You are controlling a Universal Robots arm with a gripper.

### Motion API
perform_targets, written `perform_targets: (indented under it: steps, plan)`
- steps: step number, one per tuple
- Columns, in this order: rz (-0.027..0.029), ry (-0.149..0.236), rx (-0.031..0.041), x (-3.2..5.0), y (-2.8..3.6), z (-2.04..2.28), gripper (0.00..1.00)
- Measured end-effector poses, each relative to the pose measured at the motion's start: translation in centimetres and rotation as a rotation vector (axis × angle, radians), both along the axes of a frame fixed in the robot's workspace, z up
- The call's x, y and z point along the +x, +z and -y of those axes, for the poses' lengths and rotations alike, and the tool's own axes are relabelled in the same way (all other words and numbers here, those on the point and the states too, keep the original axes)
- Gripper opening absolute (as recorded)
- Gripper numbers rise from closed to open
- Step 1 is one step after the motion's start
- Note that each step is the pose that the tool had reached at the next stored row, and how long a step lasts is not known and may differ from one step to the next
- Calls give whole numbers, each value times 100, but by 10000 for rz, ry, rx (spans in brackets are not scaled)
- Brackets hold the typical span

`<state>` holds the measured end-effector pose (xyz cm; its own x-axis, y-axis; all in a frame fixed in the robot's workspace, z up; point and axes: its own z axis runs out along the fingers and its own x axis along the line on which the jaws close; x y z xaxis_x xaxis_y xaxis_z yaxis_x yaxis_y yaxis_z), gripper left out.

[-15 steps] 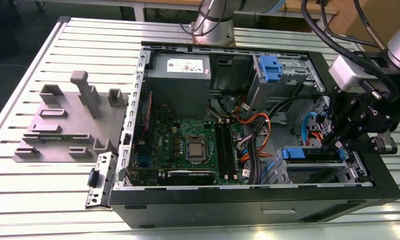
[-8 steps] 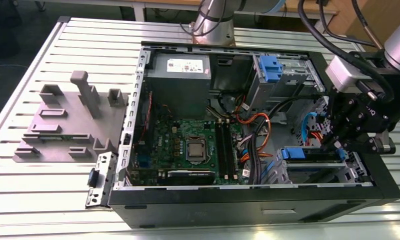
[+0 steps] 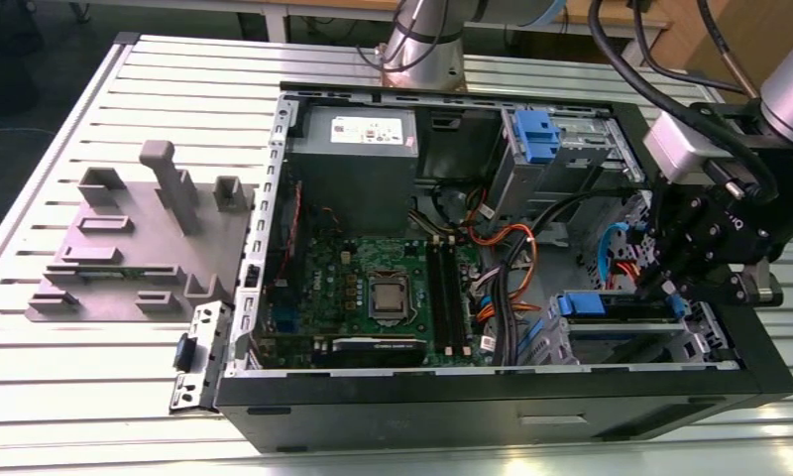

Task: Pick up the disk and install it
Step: 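Insert the first disk wire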

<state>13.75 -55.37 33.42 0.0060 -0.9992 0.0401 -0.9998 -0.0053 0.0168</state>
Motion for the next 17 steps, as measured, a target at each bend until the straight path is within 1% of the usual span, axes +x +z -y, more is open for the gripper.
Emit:
perform_targets:
  steps: [4, 13, 17]
  plan:
    - [10, -172, 0, -2, -4, 0, 17]
    - [16, -196, 2, -2, -5, -1, 17]
    - [27, -199, 3, -2, 15, -1, 17]
